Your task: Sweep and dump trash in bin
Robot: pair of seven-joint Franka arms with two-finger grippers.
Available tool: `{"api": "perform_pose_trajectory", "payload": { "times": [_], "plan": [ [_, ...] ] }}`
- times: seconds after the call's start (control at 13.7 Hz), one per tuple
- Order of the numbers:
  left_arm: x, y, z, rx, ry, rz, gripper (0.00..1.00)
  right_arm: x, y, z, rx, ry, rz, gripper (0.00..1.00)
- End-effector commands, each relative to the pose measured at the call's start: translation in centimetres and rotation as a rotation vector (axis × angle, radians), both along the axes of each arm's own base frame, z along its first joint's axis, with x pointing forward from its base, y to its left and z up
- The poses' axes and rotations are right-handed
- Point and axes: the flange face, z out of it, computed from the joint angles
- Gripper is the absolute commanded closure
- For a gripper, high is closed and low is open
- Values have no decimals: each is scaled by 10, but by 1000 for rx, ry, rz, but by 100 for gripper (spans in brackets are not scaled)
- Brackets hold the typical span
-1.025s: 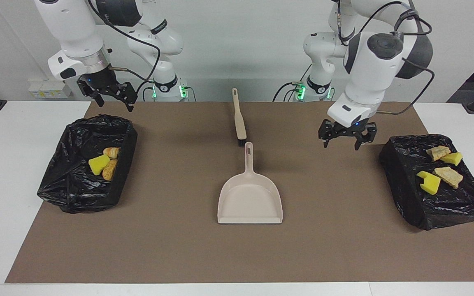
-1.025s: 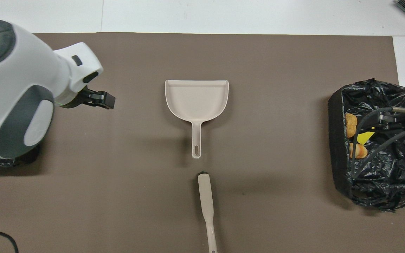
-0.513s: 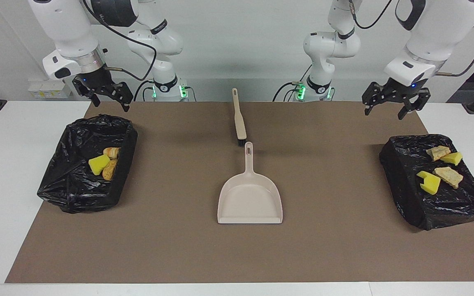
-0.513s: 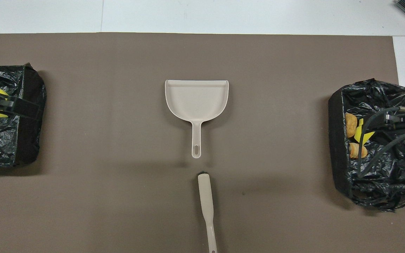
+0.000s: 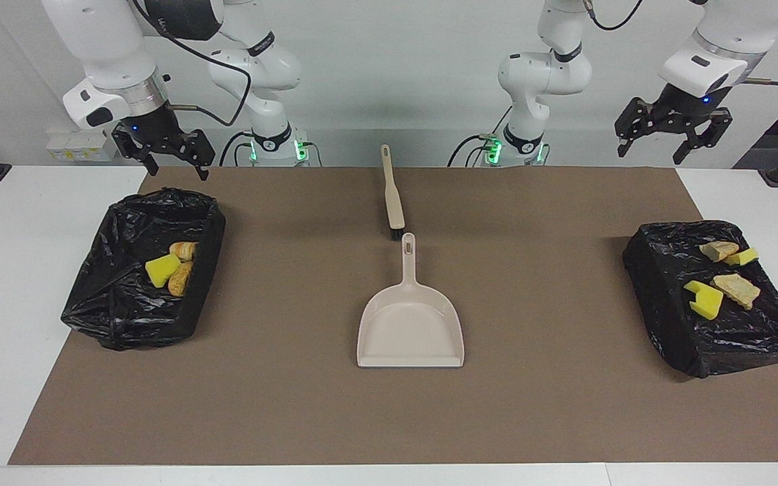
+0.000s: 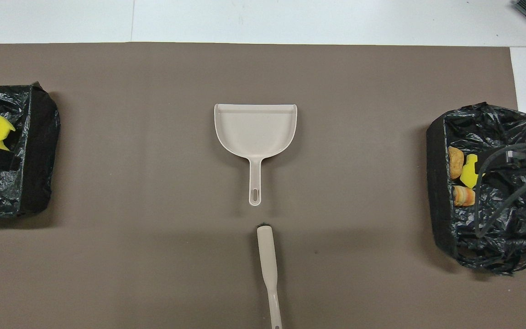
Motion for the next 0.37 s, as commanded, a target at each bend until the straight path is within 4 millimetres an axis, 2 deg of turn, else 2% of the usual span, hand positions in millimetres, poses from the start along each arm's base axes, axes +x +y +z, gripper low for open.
{"api": "perform_pose_trajectory", "payload": {
  "times": [0.0, 0.29],
  "plan": [
    [-3, -1, -2, -2, 4, -3, 0, 2, -2, 2, -17, -2, 28, 0],
    [-3, 0, -3, -2, 1, 3, 0, 2, -4, 7, 11, -9, 40, 0]
  ]
}}
